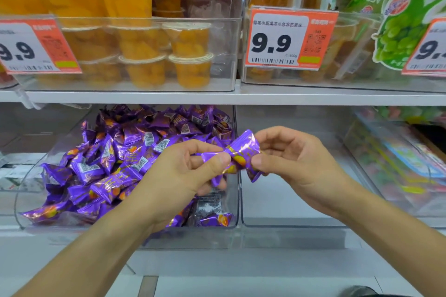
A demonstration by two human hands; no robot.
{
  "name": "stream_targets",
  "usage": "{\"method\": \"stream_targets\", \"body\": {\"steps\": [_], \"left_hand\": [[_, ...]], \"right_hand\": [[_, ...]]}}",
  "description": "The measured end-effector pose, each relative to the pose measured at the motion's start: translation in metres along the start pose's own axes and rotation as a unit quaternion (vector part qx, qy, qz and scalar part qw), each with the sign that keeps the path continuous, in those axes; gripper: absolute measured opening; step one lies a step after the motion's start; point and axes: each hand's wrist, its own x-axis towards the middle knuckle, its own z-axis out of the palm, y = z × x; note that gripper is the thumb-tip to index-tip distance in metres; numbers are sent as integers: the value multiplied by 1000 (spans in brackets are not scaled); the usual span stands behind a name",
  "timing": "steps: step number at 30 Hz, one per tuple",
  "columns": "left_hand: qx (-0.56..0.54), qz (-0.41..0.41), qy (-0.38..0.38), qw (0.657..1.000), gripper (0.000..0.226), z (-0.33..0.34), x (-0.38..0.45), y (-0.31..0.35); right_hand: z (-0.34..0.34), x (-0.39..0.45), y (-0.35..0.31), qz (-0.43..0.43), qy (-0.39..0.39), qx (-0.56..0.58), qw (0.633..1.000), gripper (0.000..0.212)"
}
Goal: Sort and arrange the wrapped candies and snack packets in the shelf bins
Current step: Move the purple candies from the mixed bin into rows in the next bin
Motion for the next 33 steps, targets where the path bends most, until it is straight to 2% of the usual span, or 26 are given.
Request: {"method": "stream_targets", "body": {"steps": [4, 10, 14, 18, 20, 23, 28, 31, 33], "left_hand": [[-26, 4, 8, 1000, 38, 0, 2, -4], [-75, -5, 20, 997, 37, 6, 3, -8], [-85, -12, 7, 996, 42, 10, 2, -5], [-46, 34, -24, 998, 52, 7, 1, -4], [-40, 60, -46, 996, 53, 4, 1, -4], [-12, 75, -22, 997, 40, 8, -1, -2], [46, 118, 10, 992, 23, 19, -2, -3], [69, 114, 15, 991, 20, 23, 0, -11], [124, 135, 42, 982, 12, 23, 4, -18]], "right_hand": [[0, 0, -4, -16, -3, -4, 1000, 28], [-3, -1, -5, -13, 25, -65, 997, 37], [0, -4, -3, -24, 4, -106, 994, 29], [0, -3, 4, -92, 30, -193, 976, 31], [-2, -2, 5, -91, 39, -191, 977, 28], [-3, -5, 3, -40, -6, -121, 992, 30], [0, -8, -1, -14, -27, -182, 983, 66], [-4, -6, 0, -21, -24, -246, 969, 58], [-8, -5, 1, -23, -16, -257, 966, 51]]}}
